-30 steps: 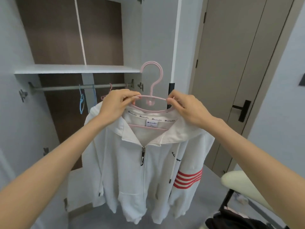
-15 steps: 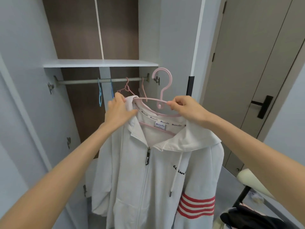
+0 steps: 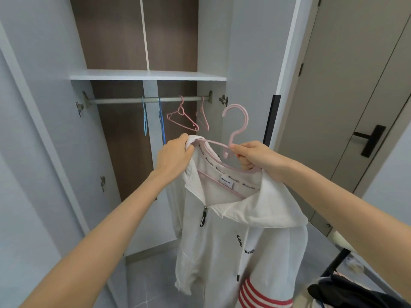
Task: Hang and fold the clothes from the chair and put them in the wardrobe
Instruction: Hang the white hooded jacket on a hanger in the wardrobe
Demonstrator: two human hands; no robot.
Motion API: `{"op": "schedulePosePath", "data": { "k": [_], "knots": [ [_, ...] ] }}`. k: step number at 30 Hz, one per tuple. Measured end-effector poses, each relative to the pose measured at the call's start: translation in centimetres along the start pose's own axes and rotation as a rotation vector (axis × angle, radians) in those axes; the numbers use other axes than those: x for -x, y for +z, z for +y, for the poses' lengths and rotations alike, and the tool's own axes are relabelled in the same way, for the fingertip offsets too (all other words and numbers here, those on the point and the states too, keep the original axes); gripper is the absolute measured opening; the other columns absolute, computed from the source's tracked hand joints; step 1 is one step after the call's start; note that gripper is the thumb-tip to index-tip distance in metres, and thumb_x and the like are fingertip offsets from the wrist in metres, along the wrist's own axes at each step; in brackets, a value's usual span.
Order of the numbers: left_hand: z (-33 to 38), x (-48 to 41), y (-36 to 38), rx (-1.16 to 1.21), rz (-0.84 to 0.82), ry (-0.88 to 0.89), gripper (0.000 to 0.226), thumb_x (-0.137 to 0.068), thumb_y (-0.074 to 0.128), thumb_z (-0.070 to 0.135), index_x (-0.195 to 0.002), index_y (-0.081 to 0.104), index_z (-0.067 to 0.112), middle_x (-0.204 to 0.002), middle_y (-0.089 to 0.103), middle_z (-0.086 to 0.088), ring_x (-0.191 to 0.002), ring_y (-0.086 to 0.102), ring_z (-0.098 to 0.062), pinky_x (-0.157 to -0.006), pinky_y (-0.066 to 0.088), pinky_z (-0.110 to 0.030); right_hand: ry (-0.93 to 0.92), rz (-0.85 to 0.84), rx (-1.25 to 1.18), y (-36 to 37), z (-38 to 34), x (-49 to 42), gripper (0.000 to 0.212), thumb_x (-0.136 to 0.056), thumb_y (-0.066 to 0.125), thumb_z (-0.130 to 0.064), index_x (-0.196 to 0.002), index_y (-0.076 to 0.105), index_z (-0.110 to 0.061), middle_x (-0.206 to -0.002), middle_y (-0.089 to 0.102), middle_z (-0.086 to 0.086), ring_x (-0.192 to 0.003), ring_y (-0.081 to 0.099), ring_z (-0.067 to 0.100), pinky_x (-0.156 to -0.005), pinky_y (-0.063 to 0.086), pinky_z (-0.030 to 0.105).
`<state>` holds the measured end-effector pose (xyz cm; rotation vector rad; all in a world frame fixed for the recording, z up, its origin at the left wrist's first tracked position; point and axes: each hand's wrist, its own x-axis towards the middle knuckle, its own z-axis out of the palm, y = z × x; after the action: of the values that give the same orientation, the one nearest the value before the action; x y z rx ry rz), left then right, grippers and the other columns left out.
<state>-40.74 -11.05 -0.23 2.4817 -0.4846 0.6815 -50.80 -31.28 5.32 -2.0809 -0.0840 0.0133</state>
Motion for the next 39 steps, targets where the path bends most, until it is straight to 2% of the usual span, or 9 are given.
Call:
{"op": "schedulePosePath", "data": {
  "k": [5, 9, 14, 20, 24, 28, 33, 36, 39],
  "knots": [
    [-3.5, -0.5, 1.9, 0.142, -0.063, -0.158, 0.024, -0.095, 0.050, 0.029, -0.116, 0.050, 0.017, -0.096, 0.064, -0.005, -0.080, 0.062, -0.025, -0.074, 0.056, -0.046, -0.023, 0.035, 0.028, 0.3, -0.2, -2.4, 0.046, -0.100, 0.049, -0.031, -0.056, 0.042, -0.020, -0.049, 0.027, -0.005, -0.045, 0.025, 0.011, -0.045, 0.030, 0.013],
    [-4.1, -1.4, 4.1, 0.450, -0.259, -0.224, 0.025, -0.091, 0.057, 0.038, -0.107, 0.048, 0.021, -0.099, 0.064, -0.002, -0.090, 0.062, -0.020, -0.080, 0.053, -0.038, 0.011, 0.059, 0.002, 0.7, 1.6, -5.4, 0.038, -0.101, 0.047, -0.024, -0.066, 0.052, -0.012, -0.053, 0.030, -0.002, -0.047, 0.027, 0.011, -0.049, 0.032, 0.013],
    [-2.4, -3.0, 6.7, 0.482, -0.267, -0.071, 0.016, -0.096, 0.052, 0.032, -0.101, 0.058, 0.017, -0.098, 0.062, 0.005, -0.088, 0.059, -0.012, -0.078, 0.045, -0.025, 0.038, 0.114, -0.097, 0.2, 3.7, -10.5, 0.028, -0.102, 0.044, -0.014, -0.081, 0.057, -0.003, -0.049, 0.040, -0.006, -0.042, 0.036, 0.003, -0.050, 0.035, 0.008],
    [-3.2, -6.1, 11.5, 0.521, -0.773, 0.250, 0.034, -0.097, 0.052, 0.031, -0.124, 0.060, 0.012, -0.122, 0.062, 0.003, -0.106, 0.057, -0.011, -0.087, 0.043, -0.017, 0.000, 0.048, -0.175, -0.9, 5.6, -18.6, 0.026, -0.101, 0.045, -0.015, -0.079, 0.058, -0.009, -0.046, 0.037, -0.012, -0.051, 0.031, 0.008, -0.058, 0.033, 0.018],
    [-5.0, -9.8, 15.6, 0.392, -0.685, 0.318, 0.039, -0.090, 0.058, 0.044, -0.080, 0.057, 0.007, -0.071, 0.044, 0.004, -0.071, 0.034, -0.011, -0.068, 0.029, -0.016, -0.057, -0.017, -0.212, -1.7, 6.0, -24.7, 0.022, -0.101, 0.045, -0.017, -0.088, 0.058, -0.004, -0.047, 0.037, -0.010, -0.053, 0.032, 0.009, -0.065, 0.033, 0.023],
    [-6.6, -13.9, 18.8, 0.371, -0.639, 0.242, 0.046, -0.094, 0.057, 0.037, -0.059, 0.031, 0.023, -0.059, 0.028, 0.007, -0.073, 0.028, -0.012, -0.068, 0.027, -0.018, -0.077, 0.008, -0.265, -2.9, 5.6, -29.8, 0.022, -0.100, 0.046, -0.016, -0.086, 0.057, -0.004, -0.046, 0.039, -0.010, -0.050, 0.035, 0.007, -0.064, 0.033, 0.021],
    [-9.5, -17.6, 21.1, 0.526, -0.567, 0.171, 0.044, -0.092, 0.057, 0.038, -0.063, 0.053, 0.005, -0.058, 0.031, 0.000, -0.051, 0.027, -0.006, -0.051, 0.023, -0.022, -0.034, 0.081, -0.261, -3.9, 5.9, -34.8, 0.024, -0.100, 0.047, -0.016, -0.078, 0.053, -0.009, -0.042, 0.040, -0.013, -0.043, 0.037, 0.004, -0.059, 0.034, 0.019],
    [-11.6, -20.8, 21.1, 0.627, -0.514, -0.029, 0.023, -0.094, 0.060, 0.028, -0.106, 0.070, 0.013, -0.091, 0.067, 0.012, -0.083, 0.062, 0.001, -0.082, 0.048, -0.016, -0.025, 0.067, -0.245, -3.9, 6.5, -37.2, 0.023, -0.100, 0.048, -0.019, -0.080, 0.053, -0.010, -0.043, 0.038, -0.013, -0.041, 0.035, 0.004, -0.059, 0.034, 0.020],
    [-13.8, -24.4, 21.1, 0.530, -0.332, -0.176, 0.022, -0.094, 0.053, 0.041, -0.104, 0.061, 0.024, -0.100, 0.065, 0.009, -0.097, 0.062, -0.010, -0.094, 0.050, -0.035, -0.034, 0.062, -0.243, -3.6, 6.7, -39.3, 0.026, -0.099, 0.049, -0.018, -0.074, 0.051, -0.012, -0.046, 0.038, -0.010, -0.044, 0.033, 0.005, -0.060, 0.036, 0.020]
  ]
}}
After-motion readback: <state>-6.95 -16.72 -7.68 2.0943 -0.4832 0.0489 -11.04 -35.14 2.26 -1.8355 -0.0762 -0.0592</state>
